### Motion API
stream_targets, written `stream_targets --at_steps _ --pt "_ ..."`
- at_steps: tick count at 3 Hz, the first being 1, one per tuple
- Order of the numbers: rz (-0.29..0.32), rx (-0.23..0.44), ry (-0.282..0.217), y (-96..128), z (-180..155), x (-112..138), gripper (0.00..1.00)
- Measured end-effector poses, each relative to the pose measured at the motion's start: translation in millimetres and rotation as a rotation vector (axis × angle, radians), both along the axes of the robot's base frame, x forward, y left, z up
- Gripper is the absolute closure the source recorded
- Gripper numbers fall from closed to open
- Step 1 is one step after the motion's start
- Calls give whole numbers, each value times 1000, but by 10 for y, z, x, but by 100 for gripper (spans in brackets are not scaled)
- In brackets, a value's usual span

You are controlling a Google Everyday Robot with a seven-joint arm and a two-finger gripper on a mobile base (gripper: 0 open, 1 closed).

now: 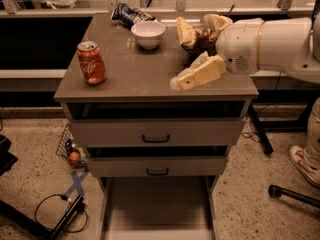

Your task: Place coke can into bottom drawer

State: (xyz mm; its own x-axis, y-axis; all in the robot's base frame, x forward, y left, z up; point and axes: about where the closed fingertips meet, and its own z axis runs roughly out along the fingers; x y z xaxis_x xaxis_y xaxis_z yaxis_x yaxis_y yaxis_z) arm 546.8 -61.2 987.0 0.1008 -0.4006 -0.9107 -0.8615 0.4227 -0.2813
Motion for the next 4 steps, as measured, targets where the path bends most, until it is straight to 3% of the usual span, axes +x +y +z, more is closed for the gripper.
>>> stream_targets --at_steps 1,2,3,4 --pt "-15 72 22 117 -51 147 0" --pt "9 246 46 660 -120 557 0" --pt "-4 357 56 1100 -130 1022 0" --pt "-13 343 91 1566 -250 1341 0"
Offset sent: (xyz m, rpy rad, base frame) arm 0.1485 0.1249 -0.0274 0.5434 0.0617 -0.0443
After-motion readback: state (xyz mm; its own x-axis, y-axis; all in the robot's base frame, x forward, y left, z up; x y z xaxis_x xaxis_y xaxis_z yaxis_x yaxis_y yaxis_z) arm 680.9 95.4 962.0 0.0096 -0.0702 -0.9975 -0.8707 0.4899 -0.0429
